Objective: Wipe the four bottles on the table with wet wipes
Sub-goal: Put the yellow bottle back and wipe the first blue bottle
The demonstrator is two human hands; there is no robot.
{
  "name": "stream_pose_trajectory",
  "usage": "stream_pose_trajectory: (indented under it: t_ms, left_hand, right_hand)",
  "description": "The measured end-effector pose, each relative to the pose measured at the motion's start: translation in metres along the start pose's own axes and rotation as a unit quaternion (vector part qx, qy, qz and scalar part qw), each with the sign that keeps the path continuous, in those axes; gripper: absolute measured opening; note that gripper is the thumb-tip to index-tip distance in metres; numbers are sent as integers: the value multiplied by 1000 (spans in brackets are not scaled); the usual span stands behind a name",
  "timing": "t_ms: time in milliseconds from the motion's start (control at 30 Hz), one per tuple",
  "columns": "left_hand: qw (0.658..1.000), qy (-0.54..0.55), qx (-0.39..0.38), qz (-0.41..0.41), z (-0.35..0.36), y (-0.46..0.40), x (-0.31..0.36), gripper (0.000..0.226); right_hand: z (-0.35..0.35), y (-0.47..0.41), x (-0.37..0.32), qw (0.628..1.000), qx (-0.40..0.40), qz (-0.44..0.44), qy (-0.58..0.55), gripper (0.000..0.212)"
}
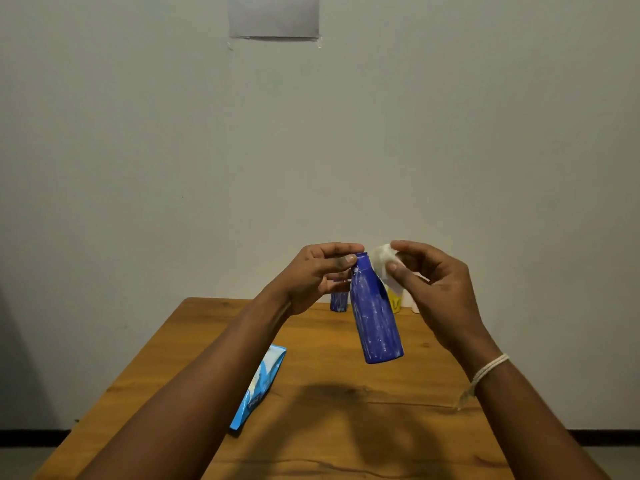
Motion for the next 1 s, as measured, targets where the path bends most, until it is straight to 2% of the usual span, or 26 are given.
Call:
stream_pose_trajectory:
  t_ms: [67, 100, 200, 400, 500, 600, 667, 833, 900, 1000]
  left_hand:
    - [1000, -15, -8, 0, 3, -2, 1, 34]
    - [1000, -26, -8, 2, 4, -3, 2, 33]
    - [999, -47, 5, 15, 3, -3, 6, 31]
    - [998, -45, 35, 17, -3, 0, 13, 26]
    - [998, -54, 11, 15, 4, -4, 13, 29]
    - [998, -59, 0, 31, 5, -8, 21, 31]
    - [997, -58, 24, 40, -1, -8, 28, 30]
    - [996, -42, 66, 45, -17, -4, 33, 31]
    - [996, -51, 54, 41, -17, -3, 31, 30]
    - [997, -63, 24, 45, -10, -3, 31, 28]
  right_hand:
    - [12, -2, -7, 983, -60, -104, 141, 27]
    - [16, -4, -8, 975, -77, -125, 165, 28]
    - [21, -1, -11, 966, -114, -156, 174, 27]
    - [20, 48, 6, 912, -261, -184, 255, 42]
    - [22, 25, -3, 884, -228, -254, 319, 42]
    - [25, -10, -18, 889, -180, -259, 333, 35]
    - [30, -7, -19, 881, -197, -265, 340, 34]
    - [44, 51, -13, 819, -296, -339, 357, 30]
    - [43, 41, -12, 824, -281, -345, 352, 34]
    - [41, -7, -19, 871, -193, -305, 333, 34]
Point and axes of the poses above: each hand's wrist, its own y-axis away from the middle knuckle, its own z-axis out of the palm, x = y × z, the point moved 3 cm from there along -y, towards the middle knuckle, and after that the axes turned 4 degrees about -z, right-handed, at the moved point
